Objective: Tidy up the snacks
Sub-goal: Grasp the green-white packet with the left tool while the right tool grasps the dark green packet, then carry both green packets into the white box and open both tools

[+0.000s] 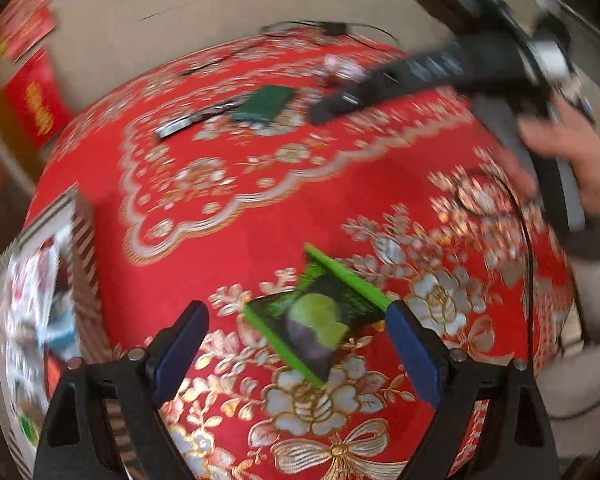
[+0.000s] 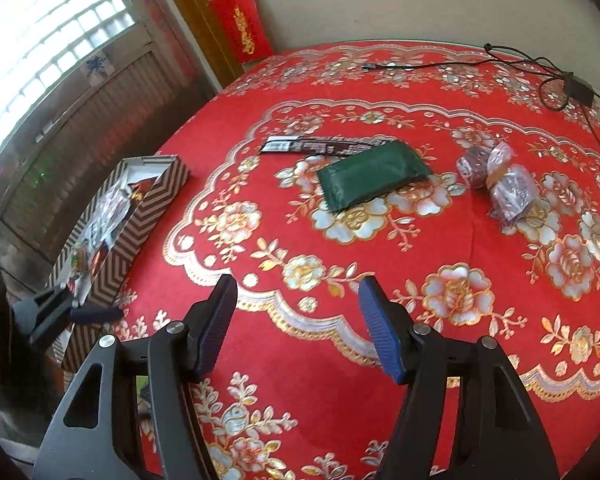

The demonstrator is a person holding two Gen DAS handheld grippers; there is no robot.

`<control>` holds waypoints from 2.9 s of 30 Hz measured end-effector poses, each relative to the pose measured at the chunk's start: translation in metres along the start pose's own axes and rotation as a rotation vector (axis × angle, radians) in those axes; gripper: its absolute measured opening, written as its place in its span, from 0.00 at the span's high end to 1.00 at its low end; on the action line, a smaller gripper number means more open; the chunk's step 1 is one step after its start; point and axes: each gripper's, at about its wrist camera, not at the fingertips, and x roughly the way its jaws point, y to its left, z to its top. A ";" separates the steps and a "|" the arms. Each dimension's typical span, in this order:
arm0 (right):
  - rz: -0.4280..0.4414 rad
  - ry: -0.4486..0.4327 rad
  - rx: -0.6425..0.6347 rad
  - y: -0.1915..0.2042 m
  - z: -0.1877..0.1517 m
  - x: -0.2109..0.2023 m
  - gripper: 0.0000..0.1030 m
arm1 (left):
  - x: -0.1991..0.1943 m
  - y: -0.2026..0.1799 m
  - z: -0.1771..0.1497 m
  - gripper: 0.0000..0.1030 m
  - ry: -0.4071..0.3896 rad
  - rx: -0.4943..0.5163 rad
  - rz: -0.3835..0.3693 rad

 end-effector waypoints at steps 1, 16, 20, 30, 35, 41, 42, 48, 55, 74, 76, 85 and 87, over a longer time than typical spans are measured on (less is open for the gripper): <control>-0.003 0.001 0.008 -0.002 0.002 0.001 0.38 | 0.004 -0.003 0.001 0.11 0.009 0.023 -0.003; -0.018 -0.004 0.118 -0.032 0.025 0.020 0.38 | 0.025 0.009 0.007 0.23 0.064 -0.032 -0.073; -0.060 -0.010 0.140 -0.037 0.042 0.033 0.38 | 0.022 0.022 0.008 0.43 0.038 -0.124 -0.054; -0.226 0.066 0.130 -0.027 0.085 0.087 0.34 | 0.025 0.035 0.012 0.42 0.025 -0.226 -0.007; -0.333 0.101 0.003 -0.011 0.100 0.111 0.33 | 0.026 0.035 0.014 0.40 0.025 -0.239 0.002; -0.330 0.074 -0.072 -0.013 0.092 0.103 0.41 | 0.028 0.039 0.017 0.39 0.023 -0.278 0.018; -0.327 0.071 -0.078 -0.014 0.090 0.100 0.45 | 0.030 0.041 0.018 0.39 0.023 -0.284 0.019; -0.259 0.048 -0.069 -0.023 0.068 0.079 0.55 | 0.030 0.045 0.018 0.43 -0.003 -0.323 -0.003; -0.186 0.000 -0.023 -0.030 0.041 0.049 0.56 | 0.023 0.050 0.015 0.43 -0.020 -0.357 0.048; 0.023 -0.052 -0.184 0.076 0.016 0.013 0.56 | -0.042 0.089 -0.016 0.43 -0.132 -0.457 0.217; 0.041 -0.053 -0.206 0.090 0.016 0.014 0.56 | -0.049 0.096 -0.023 0.43 -0.141 -0.473 0.249; 0.119 -0.042 -0.309 0.155 0.018 0.024 0.56 | -0.072 0.131 -0.058 0.43 -0.153 -0.566 0.360; 0.135 -0.034 -0.335 0.170 0.017 0.029 0.56 | -0.075 0.138 -0.065 0.43 -0.153 -0.589 0.378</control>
